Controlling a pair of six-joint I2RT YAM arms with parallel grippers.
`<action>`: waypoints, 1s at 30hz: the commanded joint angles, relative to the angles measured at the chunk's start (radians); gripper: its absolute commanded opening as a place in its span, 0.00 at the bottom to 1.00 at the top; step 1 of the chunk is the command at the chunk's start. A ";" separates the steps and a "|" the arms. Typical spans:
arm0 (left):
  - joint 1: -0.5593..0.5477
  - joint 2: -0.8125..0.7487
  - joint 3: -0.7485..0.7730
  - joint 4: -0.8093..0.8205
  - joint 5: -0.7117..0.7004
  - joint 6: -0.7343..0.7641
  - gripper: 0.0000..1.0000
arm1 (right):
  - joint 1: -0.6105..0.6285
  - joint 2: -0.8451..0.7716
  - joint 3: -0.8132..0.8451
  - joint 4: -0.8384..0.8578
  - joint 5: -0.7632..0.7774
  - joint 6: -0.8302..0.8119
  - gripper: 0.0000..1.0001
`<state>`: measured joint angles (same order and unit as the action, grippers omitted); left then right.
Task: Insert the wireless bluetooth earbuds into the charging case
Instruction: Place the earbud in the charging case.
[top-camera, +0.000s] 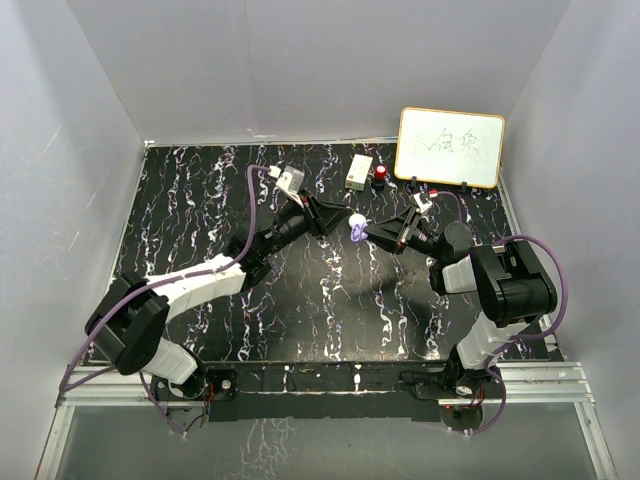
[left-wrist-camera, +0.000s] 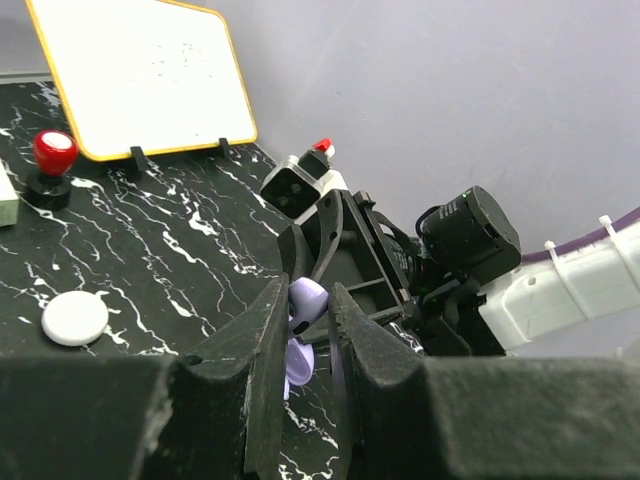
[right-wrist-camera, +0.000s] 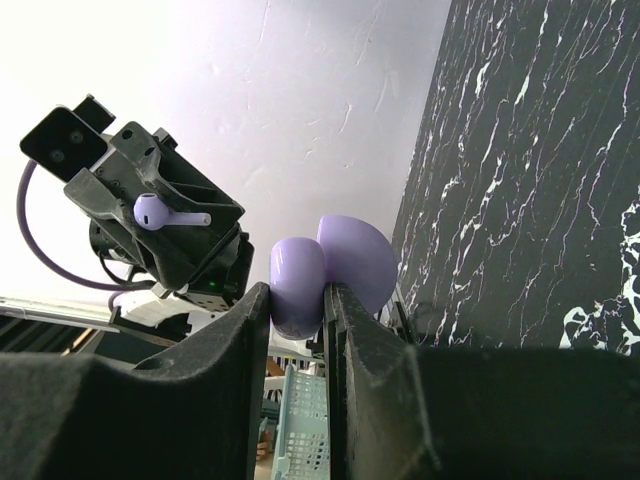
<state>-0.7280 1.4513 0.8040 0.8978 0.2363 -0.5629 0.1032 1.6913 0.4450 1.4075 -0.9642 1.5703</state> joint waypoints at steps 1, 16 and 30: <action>0.006 0.024 0.003 0.125 0.062 -0.030 0.00 | 0.007 0.008 0.032 0.074 0.009 0.019 0.00; 0.005 0.085 0.033 0.117 0.100 0.022 0.00 | 0.013 0.024 0.034 0.111 0.008 0.043 0.00; 0.004 0.125 0.042 0.133 0.113 0.047 0.00 | 0.017 0.033 0.046 0.116 0.008 0.051 0.00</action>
<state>-0.7280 1.5814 0.8097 0.9730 0.3294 -0.5388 0.1135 1.7103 0.4572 1.4384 -0.9642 1.6142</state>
